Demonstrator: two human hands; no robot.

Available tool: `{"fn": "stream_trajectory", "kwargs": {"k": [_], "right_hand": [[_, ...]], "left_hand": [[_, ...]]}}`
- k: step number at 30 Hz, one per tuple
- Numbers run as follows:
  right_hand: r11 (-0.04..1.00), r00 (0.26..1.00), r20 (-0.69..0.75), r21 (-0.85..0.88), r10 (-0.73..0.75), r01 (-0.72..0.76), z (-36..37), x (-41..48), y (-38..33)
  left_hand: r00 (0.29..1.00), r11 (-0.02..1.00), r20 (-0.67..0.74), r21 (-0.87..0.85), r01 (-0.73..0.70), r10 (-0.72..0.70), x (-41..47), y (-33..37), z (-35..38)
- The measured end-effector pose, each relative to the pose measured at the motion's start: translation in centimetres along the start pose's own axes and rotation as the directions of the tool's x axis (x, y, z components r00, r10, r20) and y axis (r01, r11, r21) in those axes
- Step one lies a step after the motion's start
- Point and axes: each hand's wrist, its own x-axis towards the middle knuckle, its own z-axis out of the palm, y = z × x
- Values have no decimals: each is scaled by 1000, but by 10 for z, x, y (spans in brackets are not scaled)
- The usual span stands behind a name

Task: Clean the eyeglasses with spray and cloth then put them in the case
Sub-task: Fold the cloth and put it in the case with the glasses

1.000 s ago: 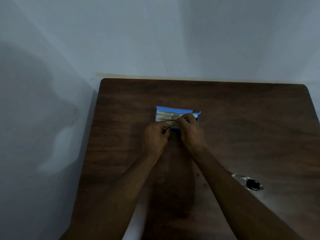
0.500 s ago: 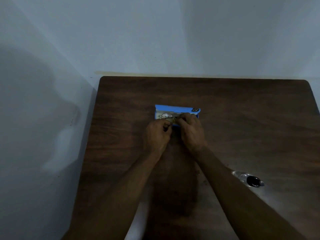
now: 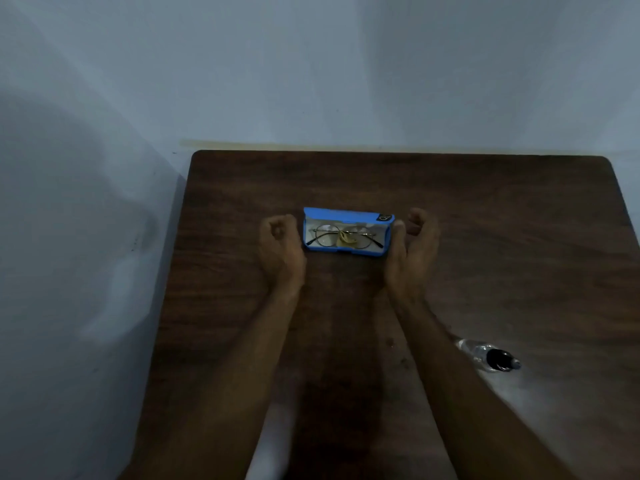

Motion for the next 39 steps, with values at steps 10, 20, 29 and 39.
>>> {"fn": "stream_trajectory", "kwargs": {"k": [10, 20, 29, 39], "right_hand": [[968, 957, 175, 62, 230, -244, 14, 30, 8], [982, 960, 229, 67, 158, -178, 10, 23, 28], [979, 971, 215, 156, 99, -134, 9, 17, 33], [963, 978, 154, 209, 139, -170, 12, 9, 32]], "left_hand": [[902, 978, 379, 52, 204, -208, 29, 14, -5], [903, 996, 425, -91, -22, 59, 20, -13, -17], [883, 989, 449, -9, -147, 136, 22, -19, -22], [881, 986, 449, 5, -168, 148, 20, -26, -21]]}}
